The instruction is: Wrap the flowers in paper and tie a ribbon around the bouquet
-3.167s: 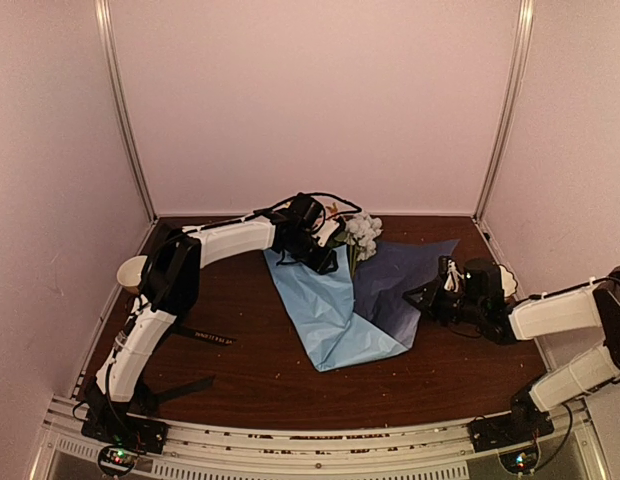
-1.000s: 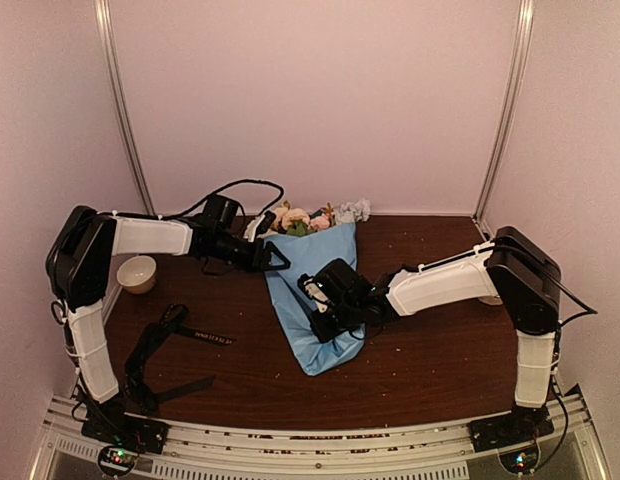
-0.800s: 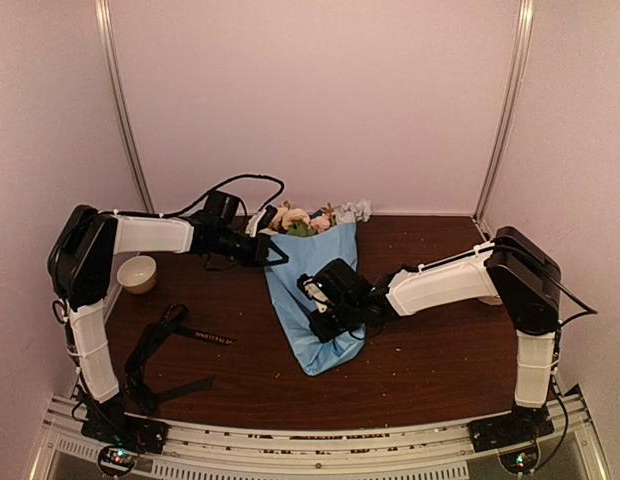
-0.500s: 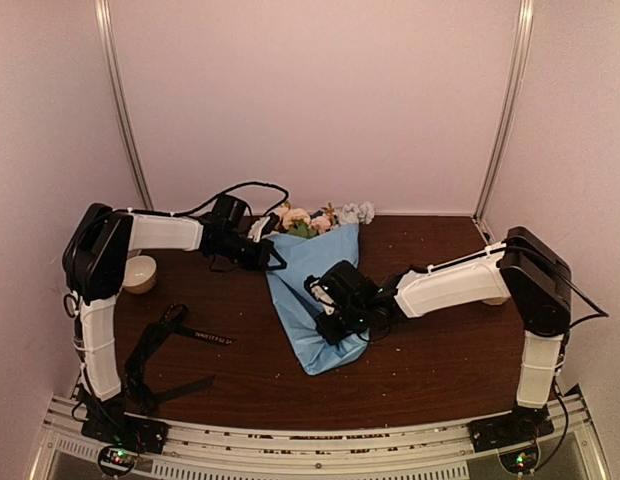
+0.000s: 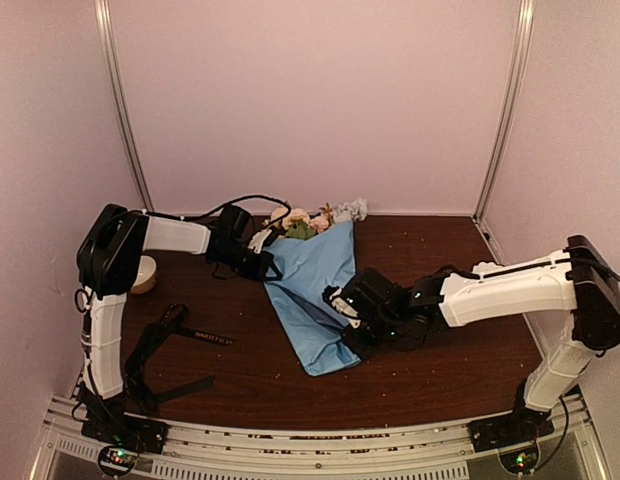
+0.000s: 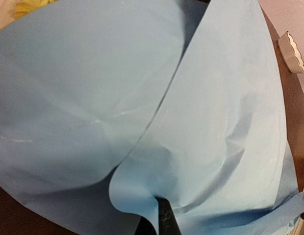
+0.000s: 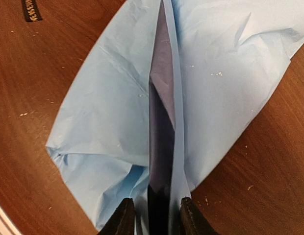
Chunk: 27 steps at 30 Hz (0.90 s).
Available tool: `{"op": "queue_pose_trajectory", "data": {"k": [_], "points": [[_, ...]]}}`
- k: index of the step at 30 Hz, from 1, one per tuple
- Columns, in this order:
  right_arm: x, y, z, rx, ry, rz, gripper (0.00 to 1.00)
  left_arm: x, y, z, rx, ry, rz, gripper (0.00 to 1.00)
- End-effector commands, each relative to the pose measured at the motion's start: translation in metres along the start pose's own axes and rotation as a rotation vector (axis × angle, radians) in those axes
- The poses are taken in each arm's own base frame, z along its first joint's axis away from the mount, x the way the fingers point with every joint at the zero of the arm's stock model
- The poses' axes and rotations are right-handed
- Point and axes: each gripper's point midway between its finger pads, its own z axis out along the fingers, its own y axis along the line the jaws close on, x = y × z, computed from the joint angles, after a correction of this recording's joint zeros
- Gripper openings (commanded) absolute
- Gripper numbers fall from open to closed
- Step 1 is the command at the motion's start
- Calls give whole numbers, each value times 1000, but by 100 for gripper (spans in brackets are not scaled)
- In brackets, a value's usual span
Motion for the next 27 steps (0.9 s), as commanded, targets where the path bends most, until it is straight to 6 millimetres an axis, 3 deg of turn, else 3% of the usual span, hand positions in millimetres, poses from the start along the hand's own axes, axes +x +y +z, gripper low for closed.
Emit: {"op": "queue_pose_trajectory", "data": {"k": [1,4,7,9,12,15,20,27], "points": [[-14,5,-45,-23,-54,-89,33,2,25,5,-62,-4,10,0],[-43,24,-70,-104,-166,-111,33,6,26,7,-51,1,7,0],[-63,46,-78,-170,-250,-134,30,6,25,7,-46,-1,8,0],[-72,55,-70,-165,-263,-150,25,5,25,7,-44,-2,10,0],[-72,61,-41,-115,-188,-180,17,4,27,7,-51,2,9,0],[-62,52,-8,-15,-94,-199,11,2,29,5,-55,4,6,0],[-35,45,30,59,25,-243,7,-5,30,0,-58,0,15,0],[16,54,54,42,153,-295,5,-23,39,-13,-87,-12,24,0]]}}
